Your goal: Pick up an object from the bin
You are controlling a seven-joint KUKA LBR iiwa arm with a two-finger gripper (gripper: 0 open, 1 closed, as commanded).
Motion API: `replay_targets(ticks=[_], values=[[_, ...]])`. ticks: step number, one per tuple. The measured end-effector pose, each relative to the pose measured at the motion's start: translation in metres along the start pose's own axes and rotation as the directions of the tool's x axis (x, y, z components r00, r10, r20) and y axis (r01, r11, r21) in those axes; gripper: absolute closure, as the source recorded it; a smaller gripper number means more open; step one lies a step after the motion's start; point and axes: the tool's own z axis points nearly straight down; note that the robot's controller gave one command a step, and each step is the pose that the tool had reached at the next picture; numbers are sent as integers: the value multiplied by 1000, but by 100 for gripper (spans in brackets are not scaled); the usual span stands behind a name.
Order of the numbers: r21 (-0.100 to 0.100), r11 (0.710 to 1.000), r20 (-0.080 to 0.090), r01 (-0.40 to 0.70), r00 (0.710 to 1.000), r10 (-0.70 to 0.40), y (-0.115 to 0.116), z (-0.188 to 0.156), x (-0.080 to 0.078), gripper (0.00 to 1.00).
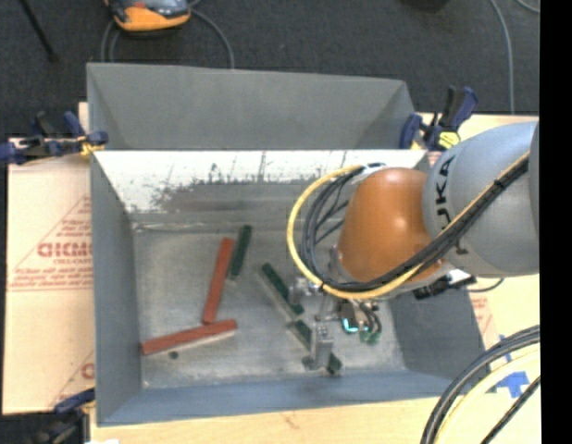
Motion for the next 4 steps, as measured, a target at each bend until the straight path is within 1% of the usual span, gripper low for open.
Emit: replay_targets(ticks=[1,2,3,4], values=[[0,1000,8,-1,1000,1,0,-4,-2,0],[2,1000,11,24,1000,-24,-24,22,-67,0],[-3,941,7,-339,941,339,-40,49,-13,100],[-2,940,7,-340,940,340,-40,49,-13,0]])
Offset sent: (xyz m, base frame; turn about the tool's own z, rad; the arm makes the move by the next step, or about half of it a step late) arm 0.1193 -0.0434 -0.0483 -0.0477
